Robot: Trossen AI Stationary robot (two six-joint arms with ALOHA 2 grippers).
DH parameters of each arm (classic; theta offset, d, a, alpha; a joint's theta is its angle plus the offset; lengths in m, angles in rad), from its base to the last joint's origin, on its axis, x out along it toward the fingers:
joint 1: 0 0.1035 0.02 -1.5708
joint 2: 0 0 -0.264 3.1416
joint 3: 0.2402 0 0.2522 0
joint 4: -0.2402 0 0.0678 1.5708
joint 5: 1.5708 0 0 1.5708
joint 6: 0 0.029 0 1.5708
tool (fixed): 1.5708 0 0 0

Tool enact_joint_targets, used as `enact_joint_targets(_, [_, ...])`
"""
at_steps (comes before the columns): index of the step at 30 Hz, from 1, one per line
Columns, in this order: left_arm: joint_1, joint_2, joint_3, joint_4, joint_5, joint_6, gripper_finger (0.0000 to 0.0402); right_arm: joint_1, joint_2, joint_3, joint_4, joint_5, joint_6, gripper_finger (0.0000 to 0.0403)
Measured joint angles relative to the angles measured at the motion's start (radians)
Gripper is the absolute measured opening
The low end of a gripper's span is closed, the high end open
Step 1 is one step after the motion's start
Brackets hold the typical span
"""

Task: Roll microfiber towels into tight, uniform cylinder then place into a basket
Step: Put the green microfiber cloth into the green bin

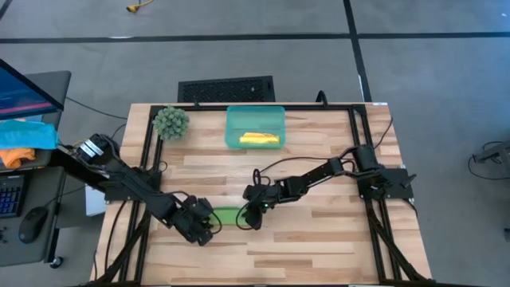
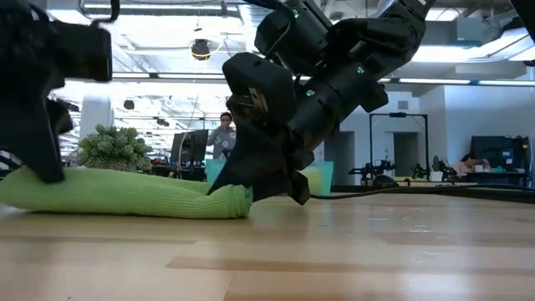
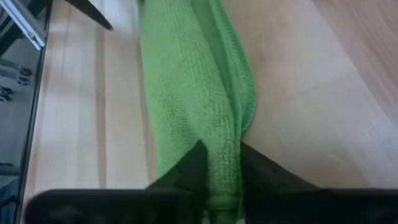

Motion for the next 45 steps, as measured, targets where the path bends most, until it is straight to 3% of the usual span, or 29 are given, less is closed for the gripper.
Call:
enact_joint_targets(4, [0.000,-0.078,0.000,-0.034,-0.004,0.038,0.0155,0.000,0.000,0.000,-0.011,-0.003,0.000,0.0051])
enact_joint_targets(7, [0.000,-0.145,0.001,-0.085,-0.013,0.063,0.0155,-0.005,0.000,-0.001,-0.013,-0.006,-0.001,0.0025])
enact_joint_targets(14, [0.000,-0.292,0.004,-0.276,-0.108,0.105,0.0155,-0.005,0.001,-0.001,-0.012,-0.007,-0.002,0.0049])
enact_joint_targets(19, [0.011,-0.309,0.004,-0.384,-0.160,0.023,0.0155,-0.004,0.001,-0.001,-0.017,-0.005,-0.005,0.0051])
enact_joint_targets(23, [0.025,-0.283,0.004,-0.380,-0.103,0.012,0.0164,-0.004,0.001,-0.002,-0.018,-0.005,-0.027,0.0036])
enact_joint_targets(30, [0.036,-0.196,0.004,-0.377,-0.091,0.001,0.0213,-0.003,0.001,-0.003,-0.018,-0.005,-0.029,0.0037])
enact_joint_targets(35, [0.076,-0.155,0.005,-0.371,0.033,-0.018,0.0243,-0.003,0.001,-0.003,-0.017,-0.005,-0.043,0.0039])
enact_joint_targets(45, [0.178,-0.213,0.006,-0.439,0.198,0.126,0.0241,-0.003,0.001,-0.003,-0.018,-0.005,-0.054,0.0037])
